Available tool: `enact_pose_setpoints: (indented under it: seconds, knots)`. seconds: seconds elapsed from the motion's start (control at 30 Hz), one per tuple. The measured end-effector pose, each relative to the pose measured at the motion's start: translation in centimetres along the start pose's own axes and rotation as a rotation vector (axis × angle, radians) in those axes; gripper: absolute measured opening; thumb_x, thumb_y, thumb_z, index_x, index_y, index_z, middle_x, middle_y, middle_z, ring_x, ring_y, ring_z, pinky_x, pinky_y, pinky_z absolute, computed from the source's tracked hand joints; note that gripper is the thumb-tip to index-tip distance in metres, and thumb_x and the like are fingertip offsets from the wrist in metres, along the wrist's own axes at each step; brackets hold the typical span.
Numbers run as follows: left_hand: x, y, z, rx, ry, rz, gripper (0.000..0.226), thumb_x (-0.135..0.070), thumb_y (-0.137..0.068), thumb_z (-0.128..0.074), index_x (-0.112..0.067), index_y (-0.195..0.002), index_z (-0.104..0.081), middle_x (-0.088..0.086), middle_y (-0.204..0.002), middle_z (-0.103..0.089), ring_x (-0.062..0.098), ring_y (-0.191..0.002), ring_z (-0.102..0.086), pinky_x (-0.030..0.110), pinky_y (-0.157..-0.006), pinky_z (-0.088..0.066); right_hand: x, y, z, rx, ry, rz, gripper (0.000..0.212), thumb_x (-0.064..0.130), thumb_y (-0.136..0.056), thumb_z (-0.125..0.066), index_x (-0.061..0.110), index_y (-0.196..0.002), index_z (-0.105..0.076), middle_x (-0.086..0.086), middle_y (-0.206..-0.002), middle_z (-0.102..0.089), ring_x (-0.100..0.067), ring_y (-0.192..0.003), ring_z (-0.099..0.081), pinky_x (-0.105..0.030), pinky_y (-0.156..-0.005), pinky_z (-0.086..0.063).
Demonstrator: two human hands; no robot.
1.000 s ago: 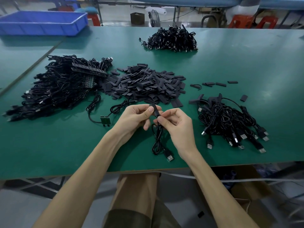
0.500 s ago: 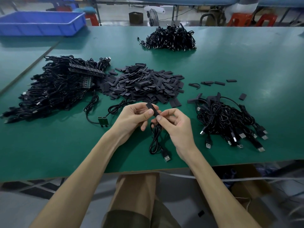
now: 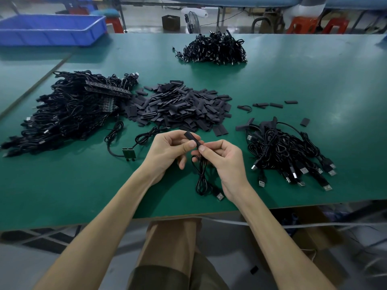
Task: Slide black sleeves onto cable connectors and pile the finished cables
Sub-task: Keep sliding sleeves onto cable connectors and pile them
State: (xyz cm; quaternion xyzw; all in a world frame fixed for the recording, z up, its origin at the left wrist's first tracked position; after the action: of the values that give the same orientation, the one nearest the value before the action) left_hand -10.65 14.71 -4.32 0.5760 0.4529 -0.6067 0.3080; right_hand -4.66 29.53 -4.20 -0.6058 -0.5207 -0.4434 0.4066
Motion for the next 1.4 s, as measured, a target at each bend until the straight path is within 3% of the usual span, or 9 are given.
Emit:
enact_pose_setpoints:
  seconds: [0.17,0.47,0.77,0.97,1.03,1.13,1.4]
  knots:
    - [0.16,-0.02,0.21,-0.020,0.007,0.012,0.022,-0.026,-0.092,-0.075,-0.011,-0.107,-0.075,0.016,-0.105,-0.076,0.042,-0.061,-0.048,0.021,-0.043,-0.045,0.12,-0.01,-0.12,0.015,0.001,0.003,0.010,0.001,-0.094,-0.072,-0.002,-0.099,-0.064,-0.017,-0.092,-0.079,-0.030,-0.081,-0.078,-0.026,-0.078,-0.059]
    - [-0.18,0.07,-0.04,-0.018,0.035,0.015,0.017,-0.024,-0.090,-0.074,-0.013,-0.102,-0.077,0.016,-0.105,-0.076,0.026,-0.052,-0.048,0.020,-0.041,-0.043,0.05,-0.06,-0.14,0.025,-0.020,0.003,0.010,-0.002,-0.093,-0.071,-0.004,-0.098,-0.063,-0.019,-0.092,-0.079,-0.030,-0.080,-0.078,-0.026,-0.077,-0.060]
    - [0.09,0.12,-0.02,-0.012,0.016,0.031,0.019,-0.027,-0.090,-0.075,-0.015,-0.104,-0.077,0.014,-0.106,-0.077,0.036,-0.060,-0.046,0.019,-0.041,-0.043,-0.16,-0.11,0.04,0.014,-0.005,0.010,0.011,0.000,-0.092,-0.073,-0.002,-0.097,-0.064,-0.019,-0.092,-0.079,-0.030,-0.080,-0.078,-0.026,-0.076,-0.060]
    - [0.02,0.01,-0.07,-0.009,0.019,0.014,0.019,-0.023,-0.093,-0.072,-0.014,-0.109,-0.076,0.014,-0.106,-0.077,0.012,-0.042,-0.045,0.016,-0.042,-0.040,-0.14,-0.19,0.06,0.005,0.021,0.012,0.009,0.000,-0.092,-0.073,0.000,-0.095,-0.064,-0.017,-0.090,-0.079,-0.027,-0.077,-0.078,-0.026,-0.078,-0.059]
    - [-0.15,0.01,-0.06,-0.010,0.011,0.008,0.027,-0.023,-0.093,-0.072,-0.017,-0.119,-0.073,0.013,-0.100,-0.077,0.014,-0.042,-0.043,0.017,-0.042,-0.039,-0.07,-0.15,0.04,0.001,0.023,0.014,0.009,0.000,-0.093,-0.072,0.001,-0.094,-0.064,-0.017,-0.089,-0.079,-0.026,-0.076,-0.077,-0.026,-0.078,-0.059]
    - [-0.39,0.15,-0.08,-0.009,0.005,0.004,0.040,-0.020,-0.093,-0.073,-0.025,-0.133,-0.066,0.004,-0.075,-0.065,0.016,-0.042,-0.040,0.018,-0.042,-0.038,-0.02,-0.09,0.04,-0.006,0.020,0.013,0.008,-0.001,-0.093,-0.071,0.000,-0.094,-0.064,-0.019,-0.088,-0.079,-0.025,-0.074,-0.076,-0.026,-0.079,-0.059]
    - [-0.63,0.27,0.15,-0.062,-0.028,0.007,0.038,-0.019,-0.093,-0.072,-0.021,-0.131,-0.069,-0.007,-0.072,-0.070,0.012,-0.037,-0.035,0.016,-0.040,-0.035,0.07,0.01,0.09,-0.020,0.012,-0.001,0.007,-0.003,-0.094,-0.070,-0.002,-0.093,-0.063,-0.019,-0.087,-0.078,-0.024,-0.073,-0.076,-0.024,-0.073,-0.059]
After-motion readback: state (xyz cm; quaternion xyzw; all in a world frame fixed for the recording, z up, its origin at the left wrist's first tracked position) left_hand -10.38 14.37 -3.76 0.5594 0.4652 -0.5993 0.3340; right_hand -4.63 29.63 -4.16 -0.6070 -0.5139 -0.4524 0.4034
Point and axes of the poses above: each hand's wrist, its own y-axis away from the middle knuckle, its own z-axis out of the back of the hand, x = y × z, the point moved 8 cm from there along -y, towards the middle knuckle
